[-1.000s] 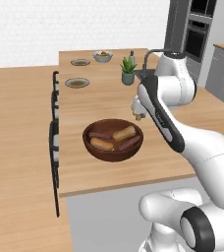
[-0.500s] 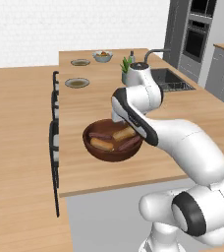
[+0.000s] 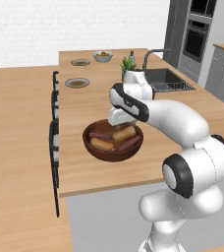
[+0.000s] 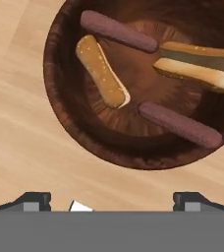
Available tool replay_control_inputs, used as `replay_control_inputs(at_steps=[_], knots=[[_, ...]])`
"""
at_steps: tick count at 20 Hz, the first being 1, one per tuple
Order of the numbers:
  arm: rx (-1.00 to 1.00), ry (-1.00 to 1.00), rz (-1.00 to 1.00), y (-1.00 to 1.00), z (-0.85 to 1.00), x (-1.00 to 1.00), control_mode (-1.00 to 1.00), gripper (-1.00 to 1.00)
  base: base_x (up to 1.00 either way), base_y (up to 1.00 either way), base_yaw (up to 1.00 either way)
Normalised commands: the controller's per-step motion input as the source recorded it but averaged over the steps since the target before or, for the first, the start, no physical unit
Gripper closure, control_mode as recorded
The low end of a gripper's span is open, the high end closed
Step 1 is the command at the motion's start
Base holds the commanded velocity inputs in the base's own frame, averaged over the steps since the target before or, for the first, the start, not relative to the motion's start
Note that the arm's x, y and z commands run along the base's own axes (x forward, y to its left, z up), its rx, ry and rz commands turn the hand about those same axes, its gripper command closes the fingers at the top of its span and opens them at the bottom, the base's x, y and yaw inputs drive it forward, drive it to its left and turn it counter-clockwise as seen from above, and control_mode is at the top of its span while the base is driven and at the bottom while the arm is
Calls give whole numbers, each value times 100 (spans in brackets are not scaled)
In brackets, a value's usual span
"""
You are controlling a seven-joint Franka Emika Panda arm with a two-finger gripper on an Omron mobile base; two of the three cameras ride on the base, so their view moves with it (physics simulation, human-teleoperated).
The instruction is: Place one bun and one sausage from the bowl on each plate.
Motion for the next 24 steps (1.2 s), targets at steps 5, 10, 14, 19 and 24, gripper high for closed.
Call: replay_control_inputs(at_steps=[5,10,14,19,24], knots=[[15,0,21,20,-44,0,-100,-100,0,0,0],[2,0,19,32,-52,9,-100,-100,0,0,0],[0,-3,16,15,-39,25,-100,-100,0,0,0],[0,0,14,8,-39,41,-100,-100,0,0,0],[0,0,13,19,-38,20,-100,-100,0,0,0]])
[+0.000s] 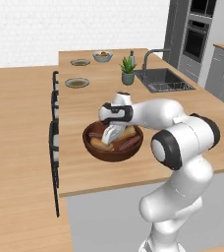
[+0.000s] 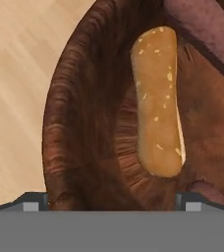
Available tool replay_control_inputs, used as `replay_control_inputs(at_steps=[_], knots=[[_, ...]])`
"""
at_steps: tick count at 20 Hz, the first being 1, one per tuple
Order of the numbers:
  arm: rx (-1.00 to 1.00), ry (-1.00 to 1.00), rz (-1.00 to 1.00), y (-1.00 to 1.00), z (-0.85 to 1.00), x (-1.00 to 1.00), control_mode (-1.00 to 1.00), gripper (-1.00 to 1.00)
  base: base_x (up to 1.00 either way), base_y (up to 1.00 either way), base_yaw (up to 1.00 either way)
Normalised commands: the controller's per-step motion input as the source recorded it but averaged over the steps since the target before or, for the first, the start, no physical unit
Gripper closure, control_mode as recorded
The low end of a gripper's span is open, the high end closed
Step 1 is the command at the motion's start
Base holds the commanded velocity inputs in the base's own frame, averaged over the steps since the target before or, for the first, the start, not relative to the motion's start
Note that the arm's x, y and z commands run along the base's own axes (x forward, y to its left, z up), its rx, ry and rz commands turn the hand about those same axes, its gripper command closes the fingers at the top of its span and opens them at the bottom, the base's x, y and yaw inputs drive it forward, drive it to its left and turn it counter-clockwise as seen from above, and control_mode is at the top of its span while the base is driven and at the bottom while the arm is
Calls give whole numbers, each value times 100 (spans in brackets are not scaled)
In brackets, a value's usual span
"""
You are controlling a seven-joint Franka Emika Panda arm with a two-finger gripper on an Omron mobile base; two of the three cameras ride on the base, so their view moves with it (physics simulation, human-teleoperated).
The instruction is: Place one bun and one sausage from the bowl on each plate.
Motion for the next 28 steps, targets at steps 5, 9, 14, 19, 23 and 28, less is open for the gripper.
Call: replay_control_inputs(at_steps=[5,9,14,19,23,28], knots=[[0,0,11,16,-29,55,-100,-100,0,0,0],[0,0,9,9,-25,69,-100,-100,0,0,0],[0,2,6,6,-28,62,-100,-100,0,0,0],[0,7,1,0,-29,2,-100,-100,0,0,0],[0,7,0,0,-31,-12,-100,-100,0,0,0],[0,1,0,0,-36,-15,-100,-100,0,0,0]])
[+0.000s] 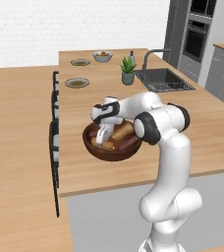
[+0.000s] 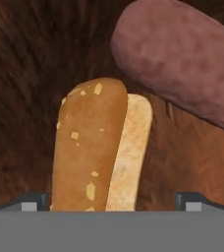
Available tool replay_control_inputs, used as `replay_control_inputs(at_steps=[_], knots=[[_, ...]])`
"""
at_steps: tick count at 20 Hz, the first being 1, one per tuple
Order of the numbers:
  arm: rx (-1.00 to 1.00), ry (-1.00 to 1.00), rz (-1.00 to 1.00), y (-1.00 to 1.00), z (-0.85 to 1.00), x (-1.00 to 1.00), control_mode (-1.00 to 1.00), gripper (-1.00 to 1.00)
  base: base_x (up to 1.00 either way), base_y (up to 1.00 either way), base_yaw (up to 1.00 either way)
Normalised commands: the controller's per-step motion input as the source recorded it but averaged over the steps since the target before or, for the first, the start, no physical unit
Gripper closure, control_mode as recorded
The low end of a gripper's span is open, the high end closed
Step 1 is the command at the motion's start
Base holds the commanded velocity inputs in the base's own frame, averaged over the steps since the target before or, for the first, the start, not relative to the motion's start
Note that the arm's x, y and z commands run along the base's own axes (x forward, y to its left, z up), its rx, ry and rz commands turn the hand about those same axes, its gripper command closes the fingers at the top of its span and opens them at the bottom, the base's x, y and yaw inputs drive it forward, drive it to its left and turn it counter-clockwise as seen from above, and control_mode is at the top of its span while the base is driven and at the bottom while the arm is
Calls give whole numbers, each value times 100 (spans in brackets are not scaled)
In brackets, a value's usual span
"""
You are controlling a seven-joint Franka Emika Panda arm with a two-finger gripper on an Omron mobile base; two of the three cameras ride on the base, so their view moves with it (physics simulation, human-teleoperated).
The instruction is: Place one bun and one sausage from the bowl on each plate.
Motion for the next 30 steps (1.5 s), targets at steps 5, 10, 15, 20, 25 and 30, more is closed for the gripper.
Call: replay_control_inputs(at_steps=[5,10,15,20,25,30], knots=[[0,0,0,0,-51,-4,-100,-100,0,0,0],[0,-7,0,0,-22,-19,-100,100,0,0,0],[0,-16,0,-1,17,-19,-100,100,0,0,0],[3,-25,-4,-4,93,-22,-100,100,0,0,0],[3,-16,-14,-17,100,0,-100,100,0,0,0],[0,0,-26,-62,100,-5,-100,100,0,0,0]])
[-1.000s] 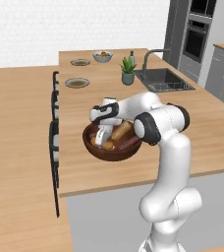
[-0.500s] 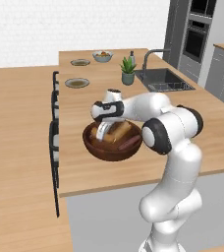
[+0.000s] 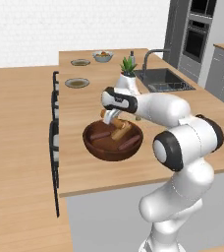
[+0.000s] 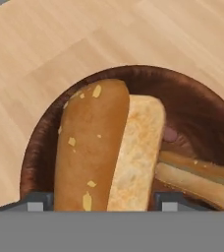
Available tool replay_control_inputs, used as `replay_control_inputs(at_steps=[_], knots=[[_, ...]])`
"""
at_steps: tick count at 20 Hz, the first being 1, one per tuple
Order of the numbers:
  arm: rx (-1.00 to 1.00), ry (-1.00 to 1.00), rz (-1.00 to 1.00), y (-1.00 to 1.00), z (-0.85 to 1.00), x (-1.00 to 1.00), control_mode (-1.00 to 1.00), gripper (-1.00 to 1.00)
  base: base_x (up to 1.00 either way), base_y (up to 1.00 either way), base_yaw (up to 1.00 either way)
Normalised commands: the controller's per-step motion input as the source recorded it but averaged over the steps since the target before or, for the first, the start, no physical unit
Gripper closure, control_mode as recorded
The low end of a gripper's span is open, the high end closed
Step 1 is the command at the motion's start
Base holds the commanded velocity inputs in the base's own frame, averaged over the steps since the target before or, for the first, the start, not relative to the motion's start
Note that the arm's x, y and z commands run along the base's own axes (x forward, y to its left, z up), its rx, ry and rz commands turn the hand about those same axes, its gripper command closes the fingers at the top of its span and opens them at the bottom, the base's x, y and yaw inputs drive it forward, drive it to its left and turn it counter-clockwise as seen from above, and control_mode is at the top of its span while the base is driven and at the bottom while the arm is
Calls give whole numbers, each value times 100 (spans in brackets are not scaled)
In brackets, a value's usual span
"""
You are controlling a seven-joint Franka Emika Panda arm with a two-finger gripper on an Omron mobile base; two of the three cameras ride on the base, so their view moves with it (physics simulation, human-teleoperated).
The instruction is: Place one bun and one sausage from the bowl on each plate.
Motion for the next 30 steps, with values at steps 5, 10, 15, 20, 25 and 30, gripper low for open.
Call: replay_control_inputs(at_steps=[5,10,15,20,25,30], knots=[[0,0,-41,-80,100,-41,-100,100,0,0,0],[0,0,-44,-90,98,-69,-100,100,0,0,0],[0,2,-46,-86,59,-85,-100,100,0,0,0],[3,6,-44,-56,7,-99,-100,100,0,0,0],[10,6,-34,-30,0,-99,-100,100,0,0,0],[0,0,0,0,0,0,100,100,-96,38,-17]])
